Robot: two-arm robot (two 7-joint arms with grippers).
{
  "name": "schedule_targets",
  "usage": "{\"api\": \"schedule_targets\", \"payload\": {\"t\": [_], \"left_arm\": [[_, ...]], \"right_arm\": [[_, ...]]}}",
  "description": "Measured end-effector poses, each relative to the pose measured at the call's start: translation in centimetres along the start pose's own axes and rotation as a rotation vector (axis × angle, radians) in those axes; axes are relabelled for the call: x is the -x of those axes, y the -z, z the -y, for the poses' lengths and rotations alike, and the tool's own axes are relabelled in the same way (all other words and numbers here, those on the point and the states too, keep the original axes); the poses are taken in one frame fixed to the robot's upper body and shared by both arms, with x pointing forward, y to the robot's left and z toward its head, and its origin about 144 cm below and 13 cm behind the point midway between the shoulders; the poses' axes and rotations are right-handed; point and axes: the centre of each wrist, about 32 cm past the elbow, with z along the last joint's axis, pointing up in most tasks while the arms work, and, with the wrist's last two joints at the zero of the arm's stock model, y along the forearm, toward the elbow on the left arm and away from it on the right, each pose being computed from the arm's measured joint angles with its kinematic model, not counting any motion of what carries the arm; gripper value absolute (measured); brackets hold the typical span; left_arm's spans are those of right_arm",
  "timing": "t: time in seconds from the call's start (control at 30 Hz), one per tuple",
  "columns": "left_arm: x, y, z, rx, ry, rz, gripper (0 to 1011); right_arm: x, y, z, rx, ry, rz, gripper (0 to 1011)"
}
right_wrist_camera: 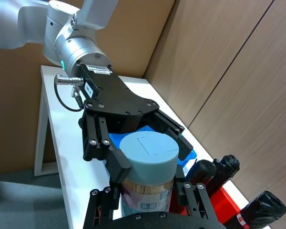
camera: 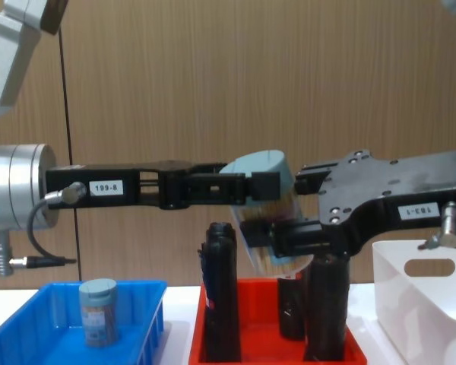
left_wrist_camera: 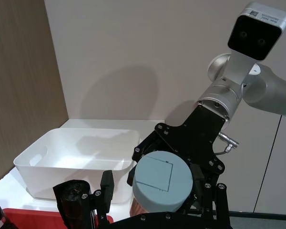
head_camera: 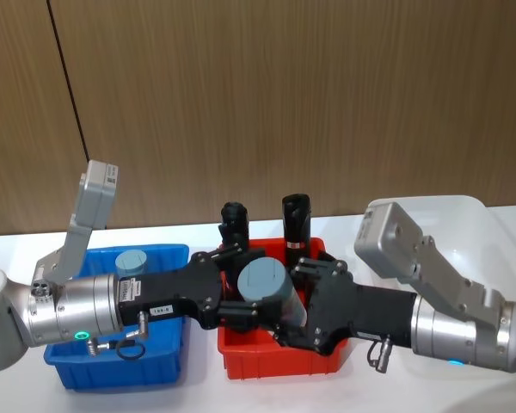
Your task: Pick the cotton swabs from the blue box and place them into the white box.
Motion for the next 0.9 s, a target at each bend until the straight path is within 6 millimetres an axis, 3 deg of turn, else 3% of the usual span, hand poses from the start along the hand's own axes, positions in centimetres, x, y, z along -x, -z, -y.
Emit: {"api": "schedule_targets", "payload": {"t": [0.53, 0.9], "left_arm": [[0.0, 0.0, 0.0, 0.000, 0.000, 0.000, 1004], [0.0, 0.0, 0.0, 0.000, 0.001, 0.000, 1004]], "right_arm": [[-0.7, 0.9, 0.4, 0.010, 0.073, -0.018, 650], [-2.6, 2.9, 1.8, 0.050, 0.202, -0.056, 650]]}}
